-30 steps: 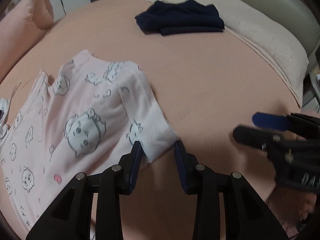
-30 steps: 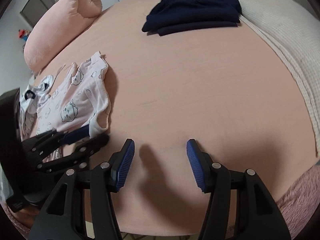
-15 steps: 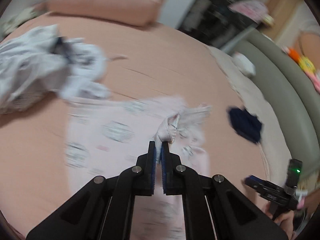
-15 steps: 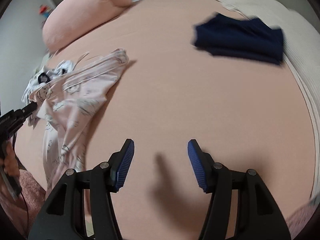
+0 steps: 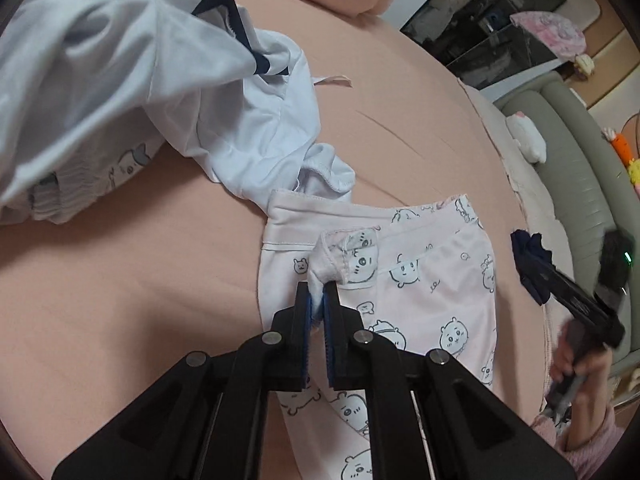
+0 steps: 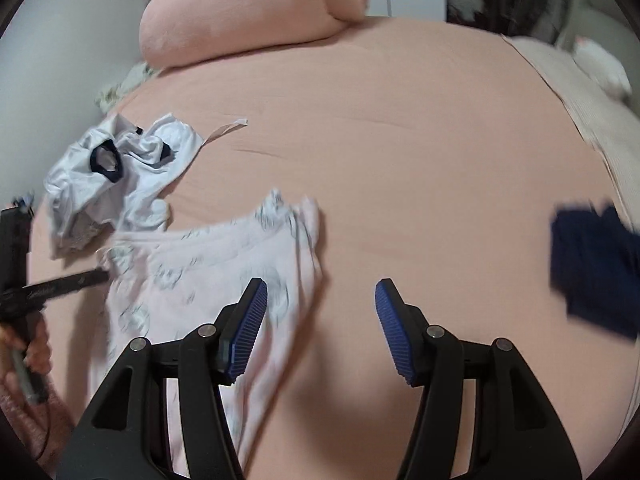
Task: Fold clothes
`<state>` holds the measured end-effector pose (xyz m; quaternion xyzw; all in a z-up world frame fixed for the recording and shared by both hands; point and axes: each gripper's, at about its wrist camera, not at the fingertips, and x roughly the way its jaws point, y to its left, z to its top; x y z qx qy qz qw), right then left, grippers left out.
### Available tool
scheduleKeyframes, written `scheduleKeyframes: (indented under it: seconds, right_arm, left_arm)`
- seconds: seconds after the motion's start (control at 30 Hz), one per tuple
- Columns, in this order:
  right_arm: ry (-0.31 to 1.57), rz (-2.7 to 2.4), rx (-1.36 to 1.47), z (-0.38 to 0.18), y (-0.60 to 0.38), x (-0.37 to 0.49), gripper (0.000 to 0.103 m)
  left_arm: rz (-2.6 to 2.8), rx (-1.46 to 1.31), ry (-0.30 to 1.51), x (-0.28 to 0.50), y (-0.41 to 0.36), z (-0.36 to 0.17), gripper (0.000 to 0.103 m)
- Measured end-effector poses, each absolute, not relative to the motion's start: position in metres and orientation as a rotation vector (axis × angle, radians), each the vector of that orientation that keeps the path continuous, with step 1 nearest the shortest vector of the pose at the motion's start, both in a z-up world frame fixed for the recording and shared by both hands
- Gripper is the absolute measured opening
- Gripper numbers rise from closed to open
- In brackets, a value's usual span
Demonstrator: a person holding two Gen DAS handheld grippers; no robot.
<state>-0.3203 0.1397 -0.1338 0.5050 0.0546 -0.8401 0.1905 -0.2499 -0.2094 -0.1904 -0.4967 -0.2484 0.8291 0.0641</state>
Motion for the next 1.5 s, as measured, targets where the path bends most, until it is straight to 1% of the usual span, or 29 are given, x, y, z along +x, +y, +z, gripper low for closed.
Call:
scheduleKeyframes:
  seconds: [0.07, 0.1, 0.13, 0.17, 0.2, 0.23, 0.27, 0.3, 0.33, 0.37, 0.4, 0.43, 0.47, 0.5, 0.57, 0.77, 0.9, 1.0, 1.03, 1.07, 1.13, 1.17, 1.2, 1.23, 1.27, 1.33, 1.37, 1.43, 1.5]
  right_arm:
    - [0.21, -2.36, 1.424, -0.142, 0.124, -0.337, 0.063]
    - [0.239, -2.359, 1.427, -0.145, 0.116, -0.346, 0.063]
    - [0.267, -2.359, 1.429, -0.149, 0.108, -0.355, 0.063]
    - [0.296, -2.358, 1.431, -0.153, 0.101, -0.363, 0.063]
    - [0.305, -2.357, 1.433, -0.156, 0.097, -0.369, 0.063]
    - [0.281, -2.355, 1.431, -0.158, 0.098, -0.37, 0.063]
    - [0.25, -2.35, 1.422, -0.158, 0.1, -0.37, 0.065]
    - [0.228, -2.345, 1.419, -0.159, 0.101, -0.371, 0.067]
    - [0.23, -2.329, 1.419, -0.162, 0.101, -0.372, 0.073]
    - [0.246, -2.304, 1.425, -0.167, 0.1, -0.374, 0.076]
    - [0.265, -2.284, 1.445, -0.174, 0.097, -0.376, 0.078]
    - [0.285, -2.263, 1.466, -0.181, 0.095, -0.379, 0.078]
    - [0.29, -2.255, 1.475, -0.186, 0.094, -0.381, 0.073]
    - [0.278, -2.26, 1.471, -0.188, 0.096, -0.38, 0.07]
    - [0.233, -2.262, 1.455, -0.179, 0.108, -0.376, 0.004]
    - [0.093, -2.262, 1.396, -0.138, 0.154, -0.361, 0.003]
    - [0.124, -2.379, 1.354, -0.121, 0.179, -0.367, 0.003]
    - [0.155, -2.359, 1.445, -0.145, 0.184, -0.385, 0.004]
    - [0.167, -2.346, 1.486, -0.155, 0.185, -0.392, 0.011]
    - [0.179, -2.332, 1.524, -0.164, 0.186, -0.397, 0.014]
    - [0.19, -2.325, 1.563, -0.175, 0.189, -0.4, 0.017]
    - [0.174, -2.357, 1.513, -0.169, 0.191, -0.397, 0.021]
    - [0.173, -2.403, 1.447, -0.16, 0.193, -0.393, 0.024]
    - [0.192, -2.455, 1.379, -0.152, 0.193, -0.389, 0.033]
    - [0.212, -2.488, 1.321, -0.146, 0.193, -0.387, 0.041]
    - [0.233, -2.489, 1.257, -0.141, 0.188, -0.386, 0.042]
    - [0.233, -2.45, 1.277, -0.143, 0.184, -0.388, 0.042]
    - [0.258, -2.364, 1.325, -0.151, 0.173, -0.392, 0.042]
    - [0.348, -2.332, 1.348, -0.162, 0.161, -0.393, 0.039]
  left_arm:
    - [2.563, -1.492, -0.731, -0.251, -0.215, -0.189, 0.014]
    - [2.594, -1.489, -0.717, -0.252, -0.219, -0.187, 0.019]
    - [2.626, -1.486, -0.704, -0.253, -0.222, -0.186, 0.022]
    - [2.637, -1.488, -0.693, -0.254, -0.225, -0.185, 0.028]
    - [2.637, -1.493, -0.684, -0.255, -0.227, -0.185, 0.038]
    - [2.636, -1.499, -0.675, -0.257, -0.229, -0.185, 0.044]
    - [2.635, -1.504, -0.666, -0.258, -0.231, -0.185, 0.052]
    - [2.628, -1.52, -0.659, -0.259, -0.231, -0.188, 0.053]
    - [2.617, -1.542, -0.654, -0.26, -0.23, -0.192, 0.053]
    - [2.606, -1.564, -0.648, -0.261, -0.23, -0.196, 0.052]
    - [2.597, -1.577, -0.625, -0.262, -0.226, -0.199, 0.045]
    - [2.59, -1.585, -0.591, -0.263, -0.22, -0.202, 0.033]
    - [2.583, -1.593, -0.556, -0.265, -0.215, -0.204, 0.011]
    - [2.587, -1.59, -0.518, -0.266, -0.208, -0.203, 0.008]
    - [2.599, -1.566, -0.441, -0.268, -0.194, -0.195, 0.006]
    - [2.508, -1.489, -0.383, -0.293, -0.167, -0.183, 0.006]
    - [2.477, -1.45, -0.347, -0.323, -0.145, -0.183, 0.006]
    - [2.448, -1.53, -0.281, -0.348, -0.135, -0.198, 0.008]
    - [2.431, -1.551, -0.302, -0.352, -0.137, -0.202, 0.008]
    - [2.418, -1.557, -0.339, -0.353, -0.141, -0.203, 0.009]
    - [2.449, -1.523, -0.352, -0.347, -0.15, -0.193, 0.02]
    - [2.474, -1.498, -0.331, -0.344, -0.151, -0.187, 0.036]
    - [2.494, -1.473, -0.31, -0.342, -0.152, -0.182, 0.043]
    - [2.512, -1.448, -0.289, -0.339, -0.152, -0.178, 0.043]
    - [2.518, -1.433, -0.267, -0.338, -0.152, -0.176, 0.043]
    - [2.532, -1.429, -0.212, -0.339, -0.148, -0.176, 0.043]
    - [2.524, -1.43, -0.206, -0.34, -0.146, -0.176, 0.042]
    - [2.492, -1.448, -0.217, -0.342, -0.143, -0.181, 0.035]
    - [2.489, -1.455, -0.25, -0.341, -0.14, -0.184, 0.008]
